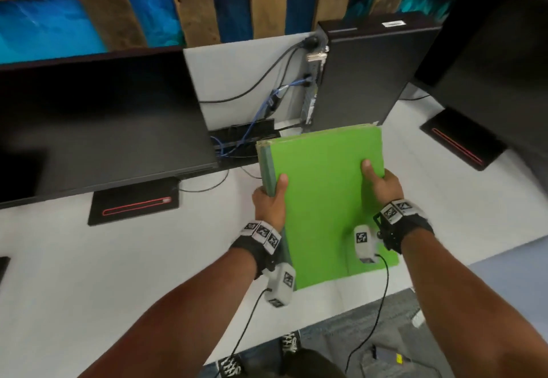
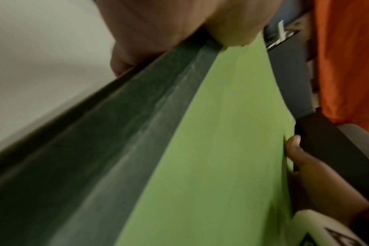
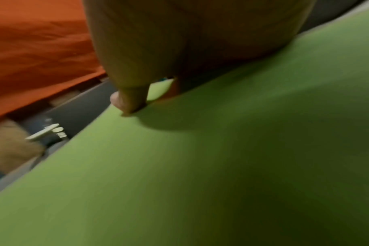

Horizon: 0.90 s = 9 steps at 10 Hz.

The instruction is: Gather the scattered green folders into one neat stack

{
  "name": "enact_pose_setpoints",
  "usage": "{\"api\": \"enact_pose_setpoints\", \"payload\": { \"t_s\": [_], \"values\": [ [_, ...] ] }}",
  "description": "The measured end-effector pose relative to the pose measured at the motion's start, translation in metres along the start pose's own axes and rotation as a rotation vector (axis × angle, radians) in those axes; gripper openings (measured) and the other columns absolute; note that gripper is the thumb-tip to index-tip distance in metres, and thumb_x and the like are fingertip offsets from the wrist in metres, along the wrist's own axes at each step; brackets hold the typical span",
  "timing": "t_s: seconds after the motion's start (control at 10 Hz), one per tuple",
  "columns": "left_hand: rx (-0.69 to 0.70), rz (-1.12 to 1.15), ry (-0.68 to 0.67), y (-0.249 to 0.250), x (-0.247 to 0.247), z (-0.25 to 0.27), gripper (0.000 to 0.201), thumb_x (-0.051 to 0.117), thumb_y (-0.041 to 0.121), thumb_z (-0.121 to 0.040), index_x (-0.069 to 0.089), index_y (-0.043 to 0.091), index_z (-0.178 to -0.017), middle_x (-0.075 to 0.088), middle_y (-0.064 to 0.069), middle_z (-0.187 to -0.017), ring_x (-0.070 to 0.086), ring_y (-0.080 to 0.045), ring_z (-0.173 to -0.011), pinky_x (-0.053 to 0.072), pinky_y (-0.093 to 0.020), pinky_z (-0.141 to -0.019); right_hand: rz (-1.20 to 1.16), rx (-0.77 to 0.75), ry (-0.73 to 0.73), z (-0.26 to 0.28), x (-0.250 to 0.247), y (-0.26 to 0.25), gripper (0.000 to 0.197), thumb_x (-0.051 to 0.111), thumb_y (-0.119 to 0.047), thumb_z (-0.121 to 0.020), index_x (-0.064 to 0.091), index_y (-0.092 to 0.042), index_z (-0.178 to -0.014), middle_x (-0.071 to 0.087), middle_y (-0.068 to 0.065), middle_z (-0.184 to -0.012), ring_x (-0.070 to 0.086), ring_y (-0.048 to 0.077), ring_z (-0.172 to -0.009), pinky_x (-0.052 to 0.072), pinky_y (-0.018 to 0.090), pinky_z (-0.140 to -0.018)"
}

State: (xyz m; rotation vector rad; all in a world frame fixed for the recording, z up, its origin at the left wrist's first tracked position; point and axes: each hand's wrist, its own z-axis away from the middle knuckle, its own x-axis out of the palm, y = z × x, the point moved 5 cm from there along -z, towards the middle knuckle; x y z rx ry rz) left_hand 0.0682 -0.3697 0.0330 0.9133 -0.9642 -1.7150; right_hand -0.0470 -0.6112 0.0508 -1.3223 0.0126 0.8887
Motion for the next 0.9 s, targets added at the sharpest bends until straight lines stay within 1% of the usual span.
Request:
{"api": "enact_pose_setpoints", "payload": {
  "t_s": [0.1,0.2,0.3,0.4,0.5,0.7,0.8,0.9],
  "values": [
    [-0.226,-0.065,-0.072,-0.015,0.057,-0.002,0.08,0.048,0.075,-0.079,0.059,0.004,-0.112,0.061,-0.012,-0.1,0.06,-0.031,-0.092,0.046,-0.027,-0.075,0.233,0.124,0.006,-0.038,-0.036,0.021,0.086,0.044,-0.076,-0.075,0.049,-0.012,-0.132,0.056,0.015,-0.131,0.056,0.034,-0.115,0.043,0.038,-0.093],
    [-0.402,-0.214,-0.168,-0.04,0.104,0.0,0.117,0.026,0.095,-0.063,0.055,0.004,-0.13,0.057,-0.02,-0.131,0.055,-0.036,-0.119,0.041,-0.038,-0.102,0.381,0.17,-0.064,-0.073,-0.063,0.043,0.083,0.042,-0.072,-0.079,0.05,-0.009,-0.131,0.056,0.018,-0.131,0.056,0.036,-0.114,0.044,0.041,-0.097],
    [-0.497,-0.3,-0.179,-0.061,0.137,0.003,0.127,0.02,0.099,-0.056,0.052,0.003,-0.133,0.051,-0.022,-0.14,0.053,-0.036,-0.123,0.038,-0.042,-0.107,0.475,0.178,-0.11,-0.102,-0.078,0.067,0.065,0.047,-0.065,-0.082,0.058,-0.011,-0.116,0.064,0.013,-0.116,0.06,0.032,-0.098,0.048,0.037,-0.085],
    [-0.527,-0.391,-0.123,-0.065,0.154,0.004,0.113,0.026,0.092,-0.069,0.054,0.001,-0.13,0.053,-0.023,-0.137,0.053,-0.036,-0.123,0.038,-0.041,-0.106,0.556,0.194,-0.138,-0.117,-0.081,0.085,0.064,0.046,-0.066,-0.082,0.062,-0.012,-0.113,0.065,0.015,-0.114,0.061,0.033,-0.1,0.048,0.037,-0.086],
    [-0.547,-0.462,-0.087,-0.064,0.16,0.001,0.102,0.033,0.084,-0.077,0.055,-0.001,-0.128,0.055,-0.024,-0.135,0.053,-0.036,-0.123,0.036,-0.041,-0.104,0.597,0.208,-0.157,-0.127,-0.078,0.101,0.064,0.044,-0.064,-0.085,0.064,-0.01,-0.113,0.065,0.016,-0.115,0.06,0.034,-0.104,0.046,0.035,-0.086],
    [-0.548,-0.59,-0.128,-0.061,0.162,-0.003,0.091,0.03,0.075,-0.087,0.042,0.0,-0.138,0.038,-0.022,-0.142,0.044,-0.036,-0.128,0.031,-0.039,-0.105,0.665,0.213,-0.182,-0.135,-0.071,0.115,0.063,0.043,-0.061,-0.088,0.066,-0.007,-0.11,0.066,0.018,-0.114,0.059,0.035,-0.107,0.044,0.034,-0.087],
    [-0.533,-0.626,-0.148,-0.065,0.158,-0.009,0.099,0.035,0.081,-0.079,0.045,0.001,-0.137,0.045,-0.02,-0.14,0.047,-0.035,-0.127,0.034,-0.037,-0.103,0.734,0.229,-0.197,-0.134,-0.07,0.11,0.066,0.041,-0.063,-0.088,0.064,-0.006,-0.112,0.064,0.019,-0.116,0.058,0.035,-0.109,0.043,0.034,-0.086],
    [-0.523,-0.504,-0.138,-0.076,0.148,-0.02,0.108,0.042,0.088,-0.067,0.046,0.004,-0.135,0.05,-0.018,-0.137,0.05,-0.034,-0.125,0.038,-0.039,-0.104,0.736,0.238,-0.143,-0.131,-0.065,0.107,0.066,0.044,-0.062,-0.088,0.058,-0.005,-0.118,0.06,0.02,-0.122,0.054,0.036,-0.115,0.043,0.037,-0.091]
  ]
}}
